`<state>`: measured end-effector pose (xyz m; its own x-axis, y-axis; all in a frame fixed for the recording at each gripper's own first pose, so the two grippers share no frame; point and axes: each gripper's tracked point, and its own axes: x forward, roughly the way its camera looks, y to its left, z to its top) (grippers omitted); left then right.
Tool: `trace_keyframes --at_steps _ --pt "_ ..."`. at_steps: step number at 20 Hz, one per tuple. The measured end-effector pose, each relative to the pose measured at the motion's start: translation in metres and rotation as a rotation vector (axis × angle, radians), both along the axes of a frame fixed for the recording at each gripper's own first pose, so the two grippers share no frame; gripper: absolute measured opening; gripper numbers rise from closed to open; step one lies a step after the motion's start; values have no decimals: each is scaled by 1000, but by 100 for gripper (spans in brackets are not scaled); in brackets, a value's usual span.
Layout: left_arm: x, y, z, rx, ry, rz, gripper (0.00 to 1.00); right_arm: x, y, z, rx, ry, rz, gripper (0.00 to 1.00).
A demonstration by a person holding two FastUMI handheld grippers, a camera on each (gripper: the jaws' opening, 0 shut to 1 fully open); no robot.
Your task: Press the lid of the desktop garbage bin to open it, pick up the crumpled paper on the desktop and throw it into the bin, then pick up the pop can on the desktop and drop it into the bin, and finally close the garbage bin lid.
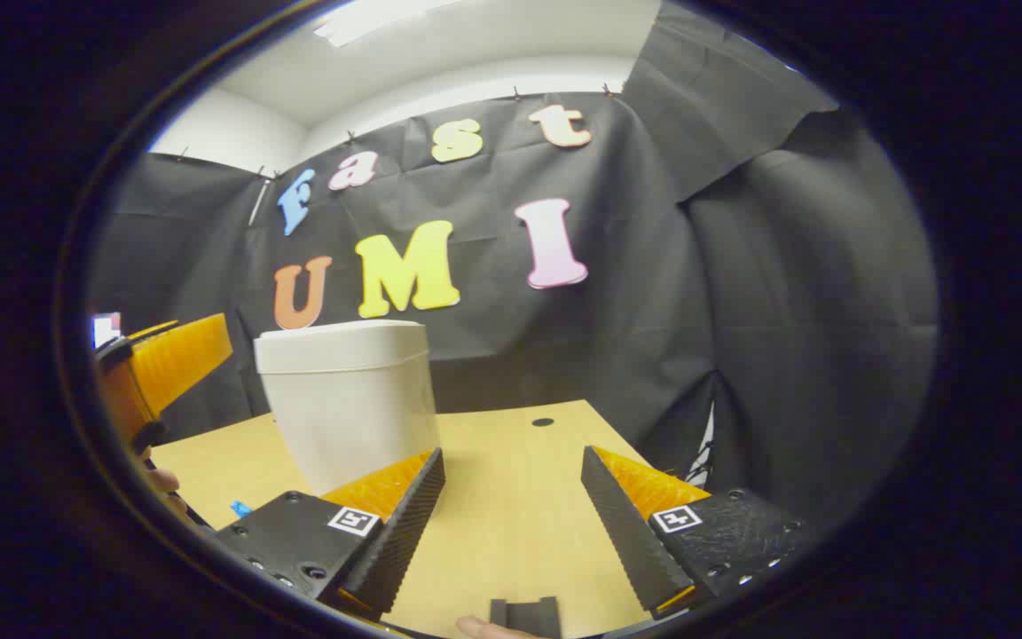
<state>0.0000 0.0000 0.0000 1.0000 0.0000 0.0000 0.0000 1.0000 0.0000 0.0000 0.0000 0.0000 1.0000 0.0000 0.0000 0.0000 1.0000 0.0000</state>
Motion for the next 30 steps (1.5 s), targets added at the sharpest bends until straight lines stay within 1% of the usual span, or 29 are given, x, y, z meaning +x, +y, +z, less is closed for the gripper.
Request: trace_keyframes --at_steps 2,3,4,5,7,9,10,11,12,13,14,15,17,20,21,22,25,28,30 --pt "-6 28 -6 18 27 13 98 -15 21 12 -71 -35 -7 95" --pt "-10 41 -7 14 34 16 97 -22 29 20 -82 -51 -18 95" --pt "-13 53 -7 0 33 21 98 -29 36 29 -81 -72 -28 92" --pt "-15 66 -9 -1 44 24 97 -34 43 36 -70 -82 -34 95" --pt "-18 92 -13 13 57 31 98 -41 50 46 -49 -94 -61 93" --pt "-22 108 -15 24 70 17 98 -47 61 49 -33 -87 -62 98" --pt "-24 113 -17 16 75 1 98 -49 68 52 -26 -86 -55 95" --pt "-26 117 -18 -6 77 -16 97 -51 75 55 -17 -83 -51 98" --pt "-26 118 -21 -30 89 -30 97 -52 79 57 -13 -87 -50 95" --pt "-29 122 -27 -46 108 -34 98 -52 85 59 -7 -92 -45 99" --pt "-30 128 -30 -51 119 -32 94 -53 92 61 -9 -94 -39 98" --pt "-29 133 -31 -50 122 -28 98 -51 97 60 -17 -91 -40 95" --pt "-29 145 -38 -54 138 -14 98 -47 101 58 -41 -83 -49 95" --pt "-23 160 -52 -94 185 12 98 -46 113 55 -60 -73 -39 96" --pt "-21 167 -57 -100 199 31 98 -46 114 55 -64 -70 -40 93" --pt "-19 172 -60 -100 208 45 98 -45 115 55 -69 -71 -39 96" --pt "-16 175 -68 -99 230 44 98 -42 119 59 -92 -76 -29 95" --pt "-14 178 -74 -99 247 52 98 -34 118 68 -128 -83 -50 95" --pt "-14 179 -78 -105 260 57 98 -26 125 76 -136 -84 -42 95"
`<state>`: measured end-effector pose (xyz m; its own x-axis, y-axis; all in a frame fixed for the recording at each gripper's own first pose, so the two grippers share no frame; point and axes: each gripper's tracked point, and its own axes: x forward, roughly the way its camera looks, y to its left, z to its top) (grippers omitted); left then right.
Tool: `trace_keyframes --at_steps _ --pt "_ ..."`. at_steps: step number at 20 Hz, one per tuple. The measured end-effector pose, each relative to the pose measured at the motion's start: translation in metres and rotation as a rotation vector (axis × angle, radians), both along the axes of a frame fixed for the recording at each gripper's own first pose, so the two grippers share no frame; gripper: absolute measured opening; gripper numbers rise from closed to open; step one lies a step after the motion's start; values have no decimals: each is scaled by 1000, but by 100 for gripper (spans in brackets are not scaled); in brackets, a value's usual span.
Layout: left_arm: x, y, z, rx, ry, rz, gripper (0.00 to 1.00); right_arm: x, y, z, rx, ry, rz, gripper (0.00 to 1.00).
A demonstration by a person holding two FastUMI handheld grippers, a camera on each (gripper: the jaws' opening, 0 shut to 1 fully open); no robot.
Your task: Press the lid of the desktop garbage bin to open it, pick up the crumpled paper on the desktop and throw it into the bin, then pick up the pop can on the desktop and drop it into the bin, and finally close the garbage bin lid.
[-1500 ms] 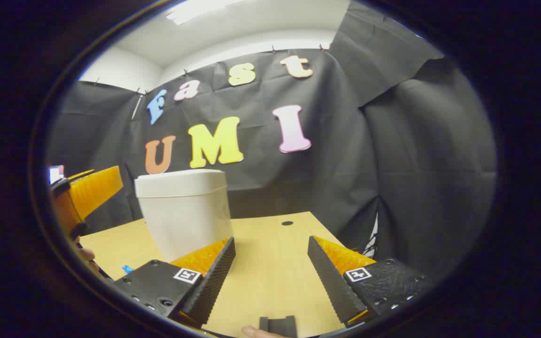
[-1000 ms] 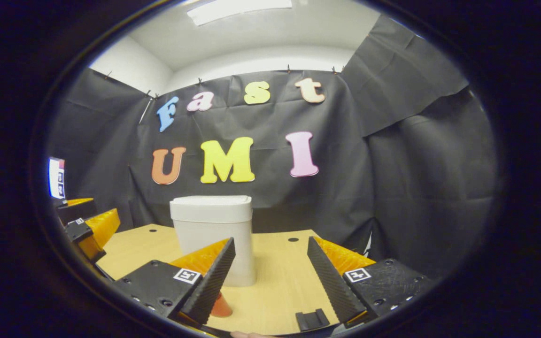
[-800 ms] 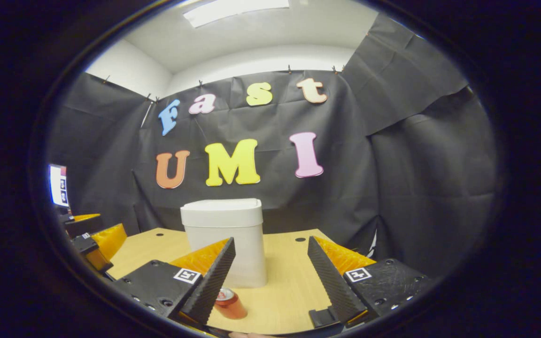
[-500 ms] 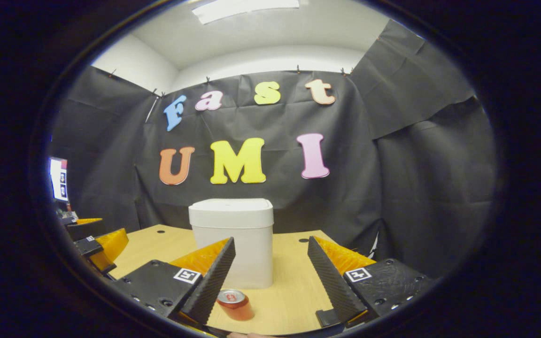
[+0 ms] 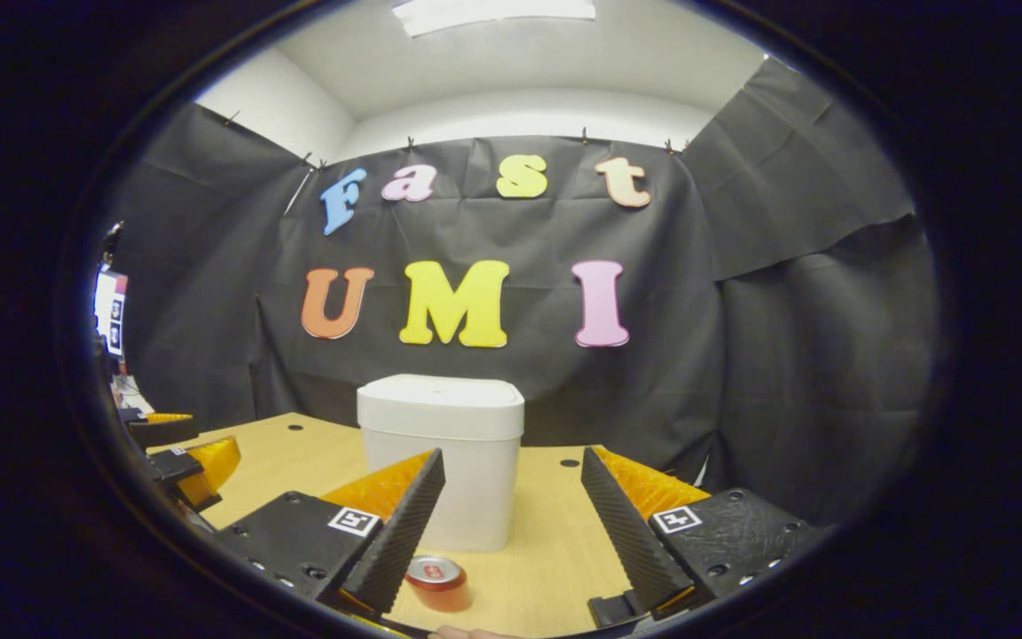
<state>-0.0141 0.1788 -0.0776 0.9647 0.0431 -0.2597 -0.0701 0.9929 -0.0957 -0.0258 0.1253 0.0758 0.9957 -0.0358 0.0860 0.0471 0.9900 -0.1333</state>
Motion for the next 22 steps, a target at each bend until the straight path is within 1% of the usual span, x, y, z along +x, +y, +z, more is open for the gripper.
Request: trace_keyframes --at_steps 7,8,9,10,11,12,13,16,17,18,19,21,22 --pt "-1 0 -1 11 3 -6 98 40 25 26 -23 17 30 95" --pt "-1 1 1 11 0 -4 98 46 27 26 -22 30 32 94" --pt "-1 3 0 9 1 2 98 52 30 27 -17 43 34 97" --pt "-1 5 0 6 3 5 98 59 32 27 -11 62 35 97" --pt "-1 5 -1 2 5 9 98 64 33 27 -7 81 27 95" --pt "-2 5 -3 -1 10 10 98 68 33 28 -6 96 17 97" --pt "-3 4 -4 -4 17 9 98 72 37 30 -6 105 15 95" --pt "-2 3 -3 -7 19 -7 98 79 56 36 -12 139 47 94" --pt "-2 6 -3 -5 16 -8 98 82 61 40 -9 152 63 95" --pt "-2 7 -1 -6 18 -8 98 86 64 44 1 165 68 91" --pt "-3 11 -2 -12 18 -4 98 90 66 49 16 174 75 78" --pt "-4 14 3 -26 10 4 98 103 70 52 10 211 79 63" --pt "-3 14 6 -26 2 6 98 112 69 53 -5 224 67 63"
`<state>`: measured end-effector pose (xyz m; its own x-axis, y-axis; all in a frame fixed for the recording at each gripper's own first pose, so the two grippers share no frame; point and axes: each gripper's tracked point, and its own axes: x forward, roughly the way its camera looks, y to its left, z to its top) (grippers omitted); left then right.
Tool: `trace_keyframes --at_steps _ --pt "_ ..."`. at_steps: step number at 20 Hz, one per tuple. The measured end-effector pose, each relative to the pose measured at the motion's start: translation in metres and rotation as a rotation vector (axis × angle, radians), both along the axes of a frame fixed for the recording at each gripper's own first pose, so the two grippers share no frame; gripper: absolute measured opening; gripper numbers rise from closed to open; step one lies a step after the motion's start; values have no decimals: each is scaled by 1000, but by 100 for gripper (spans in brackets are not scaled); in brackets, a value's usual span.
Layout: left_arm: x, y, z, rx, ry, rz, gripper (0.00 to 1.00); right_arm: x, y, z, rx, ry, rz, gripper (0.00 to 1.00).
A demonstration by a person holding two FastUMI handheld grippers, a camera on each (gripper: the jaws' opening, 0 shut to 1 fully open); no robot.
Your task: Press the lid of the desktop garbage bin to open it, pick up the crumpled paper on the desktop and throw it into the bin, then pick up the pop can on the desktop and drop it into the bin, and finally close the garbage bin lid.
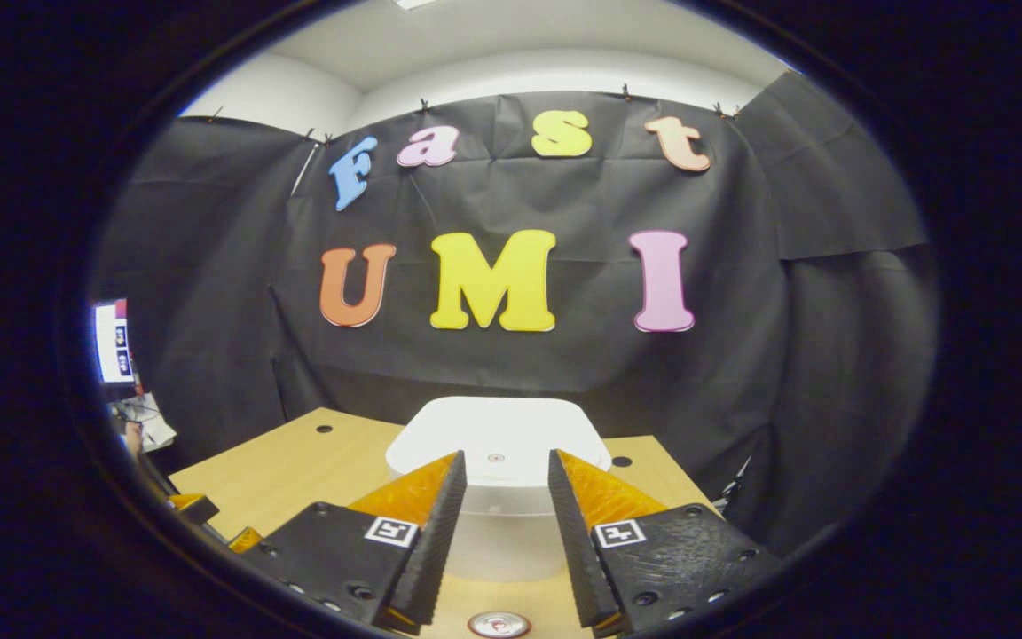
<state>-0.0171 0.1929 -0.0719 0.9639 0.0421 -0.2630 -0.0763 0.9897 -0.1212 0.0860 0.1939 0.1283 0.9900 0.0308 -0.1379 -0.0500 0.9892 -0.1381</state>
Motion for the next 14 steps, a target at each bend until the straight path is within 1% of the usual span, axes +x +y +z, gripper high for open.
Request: trace_keyframes --at_steps 1,2,4,5,6,7,8,9,10,11,13,14 --pt "-1 1 1 4 -6 1 98 7 1 1 -18 11 -3 47" --pt "-2 1 1 8 -8 -1 98 10 4 0 -35 23 -3 47" --pt "1 -1 -3 -10 2 -13 98 23 8 1 -76 23 3 43" --pt "2 -3 -6 -27 12 -16 98 33 4 6 -93 14 -16 43" --pt "3 -2 -8 -37 22 -15 98 28 4 2 -89 20 -19 28" --pt "2 2 -8 -34 25 -7 98 28 11 0 -77 41 3 13" --pt "2 6 -8 -19 22 3 98 31 20 -4 -66 59 33 9" --pt "3 9 -8 -2 21 11 98 41 22 3 -52 69 23 8" --pt "3 10 -8 7 21 13 98 34 18 1 -21 63 17 4" --pt "4 9 -8 10 20 9 98 38 19 3 -7 54 24 0" --pt "4 9 -8 7 19 7 98 41 18 6 -5 54 6 0" --pt "4 8 -8 8 18 8 98 42 21 2 -1 66 11 0"
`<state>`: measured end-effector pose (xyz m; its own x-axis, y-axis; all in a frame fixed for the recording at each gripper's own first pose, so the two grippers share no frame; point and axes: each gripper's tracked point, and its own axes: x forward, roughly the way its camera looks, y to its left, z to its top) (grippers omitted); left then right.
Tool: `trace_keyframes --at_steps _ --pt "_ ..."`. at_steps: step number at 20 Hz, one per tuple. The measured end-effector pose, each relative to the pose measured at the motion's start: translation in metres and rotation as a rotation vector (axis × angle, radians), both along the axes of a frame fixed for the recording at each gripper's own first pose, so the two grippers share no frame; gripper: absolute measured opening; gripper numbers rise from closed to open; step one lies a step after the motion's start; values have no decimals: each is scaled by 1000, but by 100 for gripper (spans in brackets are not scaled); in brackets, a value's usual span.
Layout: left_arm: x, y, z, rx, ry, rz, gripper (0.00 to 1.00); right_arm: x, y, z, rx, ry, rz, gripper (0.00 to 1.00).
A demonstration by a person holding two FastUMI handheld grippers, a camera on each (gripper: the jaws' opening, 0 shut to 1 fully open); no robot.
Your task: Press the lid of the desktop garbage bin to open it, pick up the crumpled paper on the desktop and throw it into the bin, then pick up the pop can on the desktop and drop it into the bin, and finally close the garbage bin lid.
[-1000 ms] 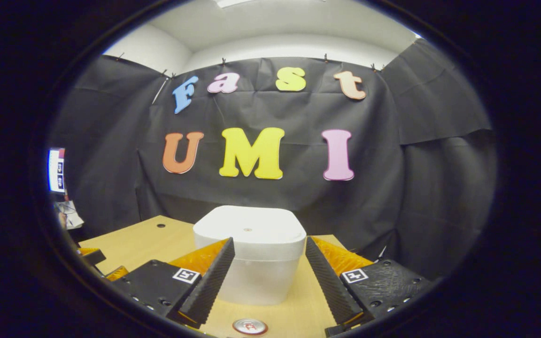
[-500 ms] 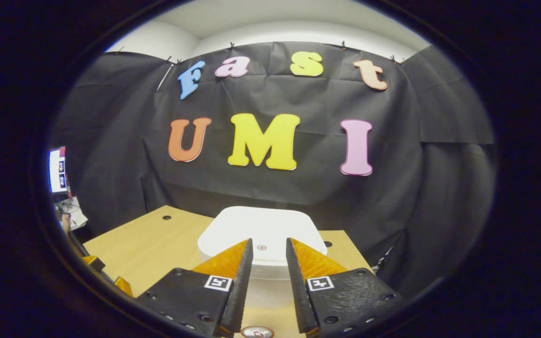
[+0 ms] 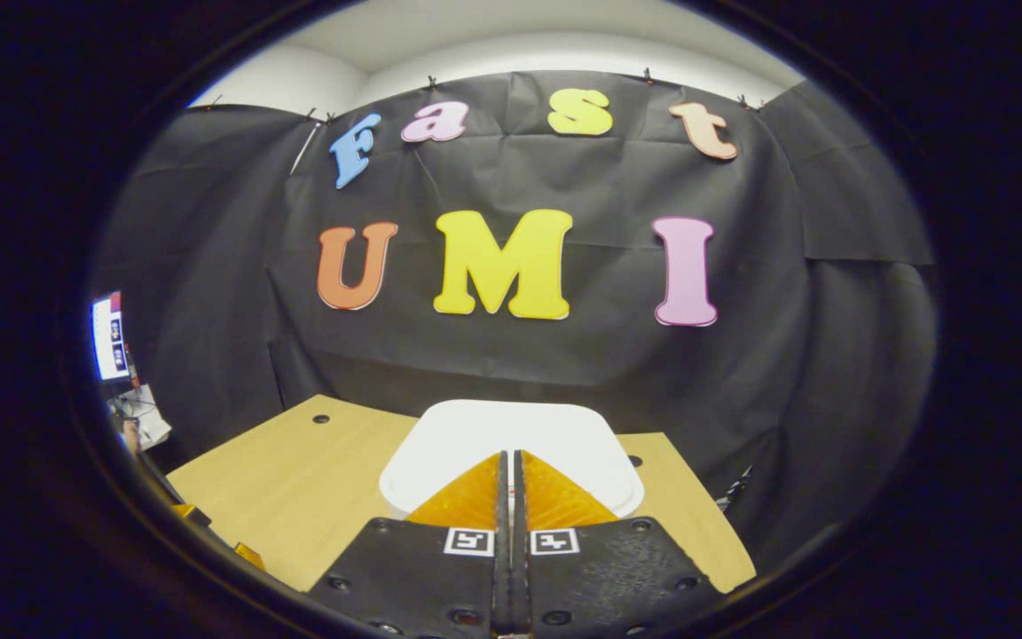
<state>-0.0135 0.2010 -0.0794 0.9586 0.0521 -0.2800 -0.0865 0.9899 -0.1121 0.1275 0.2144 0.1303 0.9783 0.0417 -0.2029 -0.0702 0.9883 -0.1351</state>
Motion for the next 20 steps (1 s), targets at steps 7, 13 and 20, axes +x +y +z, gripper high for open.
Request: trace_keyframes --at_steps 7,13,20 --pt "-2 -9 -3 14 4 -27 98 16 -4 -22 3 85 -36 0" --pt "-1 -13 -11 7 23 -36 98 17 -9 -38 -16 165 -45 1" --pt "-2 -22 -9 10 22 -59 98 7 -14 -25 8 91 -39 1"
